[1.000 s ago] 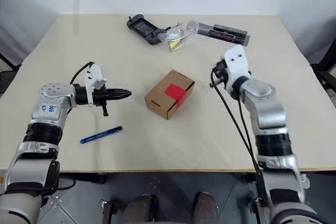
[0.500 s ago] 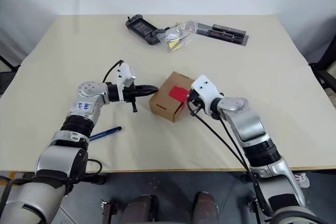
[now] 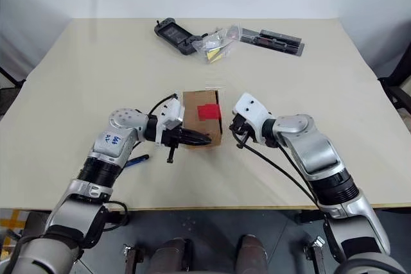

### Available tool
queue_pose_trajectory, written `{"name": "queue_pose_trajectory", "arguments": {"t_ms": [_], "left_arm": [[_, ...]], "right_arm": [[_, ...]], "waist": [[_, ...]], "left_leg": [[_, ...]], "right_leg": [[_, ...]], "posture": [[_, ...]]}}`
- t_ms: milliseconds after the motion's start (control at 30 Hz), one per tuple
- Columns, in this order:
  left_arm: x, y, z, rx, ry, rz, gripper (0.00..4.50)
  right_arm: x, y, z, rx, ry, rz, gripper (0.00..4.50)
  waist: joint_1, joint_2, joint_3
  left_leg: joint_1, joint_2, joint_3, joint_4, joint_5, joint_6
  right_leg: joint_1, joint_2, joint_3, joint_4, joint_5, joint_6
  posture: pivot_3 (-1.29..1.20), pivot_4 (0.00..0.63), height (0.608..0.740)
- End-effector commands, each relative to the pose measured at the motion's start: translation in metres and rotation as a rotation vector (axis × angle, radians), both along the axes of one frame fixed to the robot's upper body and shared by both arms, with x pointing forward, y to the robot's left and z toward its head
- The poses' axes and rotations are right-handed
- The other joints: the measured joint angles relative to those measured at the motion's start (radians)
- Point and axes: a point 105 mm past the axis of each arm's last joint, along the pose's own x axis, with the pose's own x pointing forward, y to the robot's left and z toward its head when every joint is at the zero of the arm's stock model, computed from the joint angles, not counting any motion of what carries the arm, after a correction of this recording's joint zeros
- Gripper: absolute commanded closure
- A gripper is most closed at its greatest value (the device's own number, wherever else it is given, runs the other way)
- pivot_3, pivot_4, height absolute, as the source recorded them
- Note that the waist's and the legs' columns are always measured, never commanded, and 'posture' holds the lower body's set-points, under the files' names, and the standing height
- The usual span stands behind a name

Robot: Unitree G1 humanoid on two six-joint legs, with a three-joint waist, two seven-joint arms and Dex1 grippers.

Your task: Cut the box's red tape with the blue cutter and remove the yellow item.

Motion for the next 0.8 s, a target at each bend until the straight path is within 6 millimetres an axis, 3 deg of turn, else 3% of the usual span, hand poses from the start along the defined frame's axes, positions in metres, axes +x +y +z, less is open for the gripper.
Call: {"name": "queue_pose_trajectory", "arguments": {"t_ms": [33, 133, 267, 367, 433, 500, 667, 800], "left_arm": [[0.016, 0.011, 0.027, -0.077, -0.097, 0.121, 4.50], [0.040, 0.030, 0.047, -0.151, -0.160, 0.293, 4.50], [0.055, 0.047, 0.067, -0.242, -0.204, 0.419, 4.50], [0.080, 0.083, 0.089, -0.321, -0.268, 0.659, 4.50], [0.095, 0.107, 0.077, -0.273, -0.276, 0.797, 4.50], [0.099, 0.112, 0.053, -0.169, -0.282, 0.816, 4.50], [0.097, 0.104, 0.033, -0.128, -0.229, 0.766, 4.50], [0.083, 0.088, 0.015, -0.089, -0.153, 0.646, 4.50]], "right_arm": [[0.001, -0.005, 0.015, -0.001, -0.059, 0.001, 4.44], [0.004, -0.011, 0.016, 0.006, -0.070, -0.030, 4.44], [0.007, -0.015, 0.015, 0.010, -0.079, -0.055, 4.44], [0.009, -0.016, 0.014, 0.023, -0.084, -0.078, 4.44], [0.012, -0.016, 0.014, 0.040, -0.087, -0.095, 4.44], [0.020, -0.015, 0.014, 0.054, -0.110, -0.127, 4.44], [0.048, -0.015, 0.018, 0.107, -0.174, -0.251, 4.44], [0.052, -0.006, 0.015, 0.130, -0.168, -0.242, 4.44]], "waist": [[0.001, 0.000, 0.000], [0.001, 0.000, 0.000], [0.000, 0.000, 0.000], [0.001, -0.001, 0.000], [0.000, -0.001, 0.000], [-0.004, 0.000, 0.000], [-0.002, -0.001, 0.001], [-0.003, -0.001, 0.000]], "left_leg": [[0.000, 0.000, 0.000, 0.000, 0.000, 0.000], [0.000, 0.000, 0.000, 0.000, 0.000, 0.000], [0.000, 0.000, 0.000, 0.000, 0.000, 0.000], [0.000, 0.000, 0.000, -0.001, 0.000, 0.000], [0.000, 0.000, 0.000, 0.000, 0.000, 0.000], [0.001, 0.000, 0.000, -0.001, 0.000, 0.000], [0.000, 0.000, 0.000, -0.001, 0.000, 0.000], [-0.001, -0.001, -0.001, 0.000, 0.000, 0.000]], "right_leg": [[0.000, 0.000, 0.000, 0.000, 0.000, 0.000], [0.000, 0.000, 0.000, 0.000, 0.000, 0.000], [0.000, 0.000, 0.000, -0.001, 0.000, 0.000], [0.000, 0.000, 0.000, -0.001, 0.000, 0.000], [0.000, 0.000, -0.001, -0.001, 0.000, 0.000], [0.000, 0.000, 0.000, -0.001, 0.000, 0.000], [0.000, 0.000, 0.000, -0.001, 0.000, 0.000], [-0.001, 0.000, -0.001, -0.001, 0.000, 0.000]], "posture": [[0.00, 0.150, 0.740], [0.00, 0.150, 0.740], [0.00, 0.150, 0.740], [0.00, 0.150, 0.740], [0.00, 0.150, 0.740], [0.00, 0.150, 0.740], [0.00, 0.150, 0.740], [0.00, 0.150, 0.740]]}}
